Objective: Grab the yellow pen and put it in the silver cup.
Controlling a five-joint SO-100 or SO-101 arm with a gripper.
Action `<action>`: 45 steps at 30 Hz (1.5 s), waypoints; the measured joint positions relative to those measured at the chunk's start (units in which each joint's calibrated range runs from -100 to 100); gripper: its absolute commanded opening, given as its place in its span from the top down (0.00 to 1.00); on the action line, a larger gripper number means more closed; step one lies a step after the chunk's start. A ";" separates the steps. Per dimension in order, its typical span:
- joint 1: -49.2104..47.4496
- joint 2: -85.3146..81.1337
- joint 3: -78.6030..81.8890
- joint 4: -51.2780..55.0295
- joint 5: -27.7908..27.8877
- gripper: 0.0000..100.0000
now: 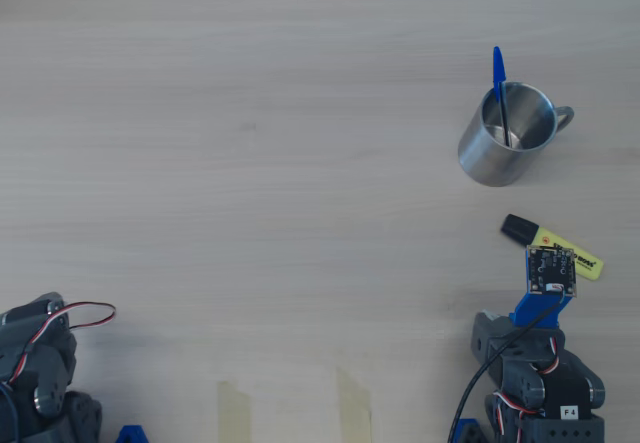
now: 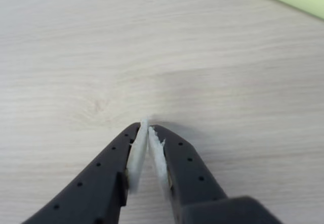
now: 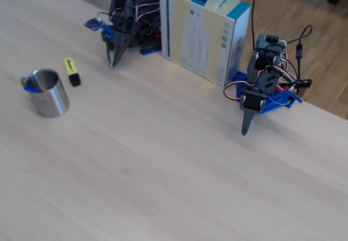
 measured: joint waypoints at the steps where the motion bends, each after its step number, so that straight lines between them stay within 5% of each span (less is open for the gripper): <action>1: 0.00 0.00 0.00 0.00 0.00 0.97; 29: 0.00 0.00 0.00 0.08 0.00 0.97; 36: 0.00 0.00 0.00 0.08 0.46 0.79; 45: 0.00 0.00 0.00 0.08 2.05 0.68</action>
